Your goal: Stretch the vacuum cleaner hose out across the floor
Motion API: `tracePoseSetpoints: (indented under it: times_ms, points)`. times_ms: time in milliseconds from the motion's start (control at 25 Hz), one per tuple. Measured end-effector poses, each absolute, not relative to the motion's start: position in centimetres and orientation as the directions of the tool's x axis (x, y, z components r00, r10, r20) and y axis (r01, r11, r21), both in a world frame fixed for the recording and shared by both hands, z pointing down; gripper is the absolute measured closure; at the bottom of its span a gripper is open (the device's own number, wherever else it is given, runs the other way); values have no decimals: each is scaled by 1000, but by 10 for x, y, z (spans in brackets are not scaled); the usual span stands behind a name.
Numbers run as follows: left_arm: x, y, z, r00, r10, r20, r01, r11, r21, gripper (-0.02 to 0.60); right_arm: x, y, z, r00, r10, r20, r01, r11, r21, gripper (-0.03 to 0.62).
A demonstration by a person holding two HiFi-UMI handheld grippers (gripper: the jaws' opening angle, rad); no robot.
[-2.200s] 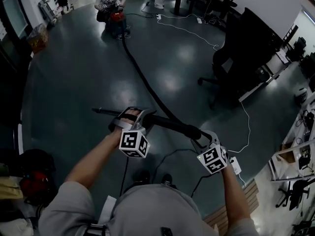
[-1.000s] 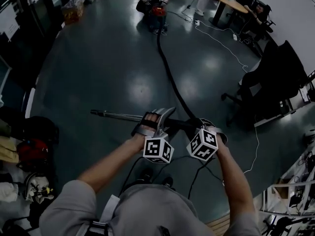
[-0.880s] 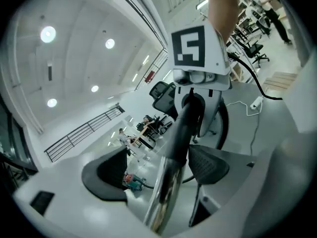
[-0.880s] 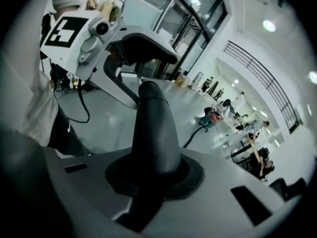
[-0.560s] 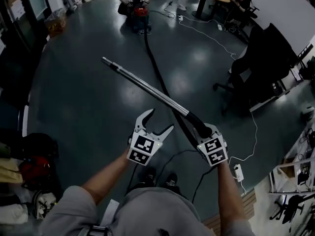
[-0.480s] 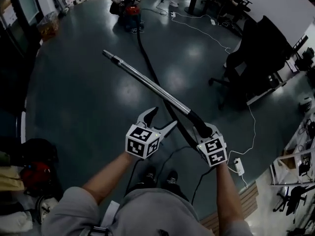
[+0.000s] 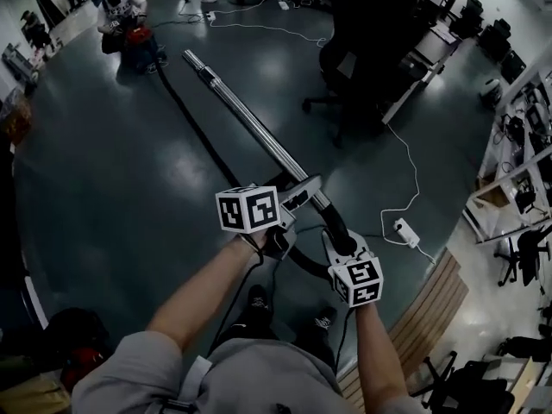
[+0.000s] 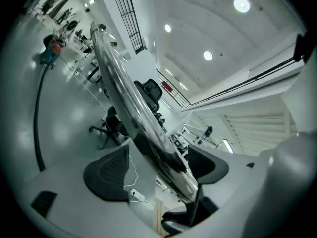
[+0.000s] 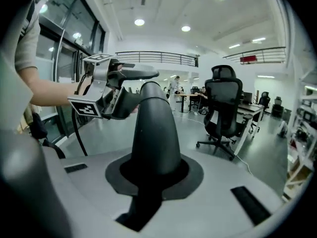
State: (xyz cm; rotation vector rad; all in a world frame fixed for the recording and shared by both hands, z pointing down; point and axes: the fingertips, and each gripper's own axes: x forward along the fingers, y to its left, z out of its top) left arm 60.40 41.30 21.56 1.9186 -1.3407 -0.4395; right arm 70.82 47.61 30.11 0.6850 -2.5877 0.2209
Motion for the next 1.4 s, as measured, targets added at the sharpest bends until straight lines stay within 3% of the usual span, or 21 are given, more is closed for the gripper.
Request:
tracePoseSetpoints:
  times_ms: [120,200,480,560,640,680,880,1200,1400]
  points:
    - [659,395,218,459,-881,116,-648,-243,722,205,746,481,317,-764,-469,443,-559,824,-92,537]
    - [692,389,228,492,-859,142,-660,-261,705,288,771,484,331,-750,-498,435,-595,795,-116,537]
    - [820,384,257,630,-727,272,-677,-343,651,373,841,498,396,-694,-482,536,-662,720,-209,535]
    - [855,385,266,658,-689,304,-679,-368,635,401,857,499,415,-669,-477,571,-681,701,-212,509]
    - [887,386,279,683,-641,352,-691,-409,596,423,877,498,432,-640,-483,597,-710,668,-221,437]
    - [904,388,286,694,-613,377,-697,-441,565,429,890,500,441,-626,-482,613,-724,651,-228,402]
    - [985,403,331,758,-437,485,-645,-616,453,431,978,529,478,-537,-470,701,-808,526,-266,390]
    - [1079,435,488,707,-142,693,-555,-719,418,430,1127,572,520,-378,-547,747,-925,263,-275,390]
    - [1129,470,596,656,24,754,-499,-736,458,430,1189,576,550,-318,-585,746,-946,145,-289,390]
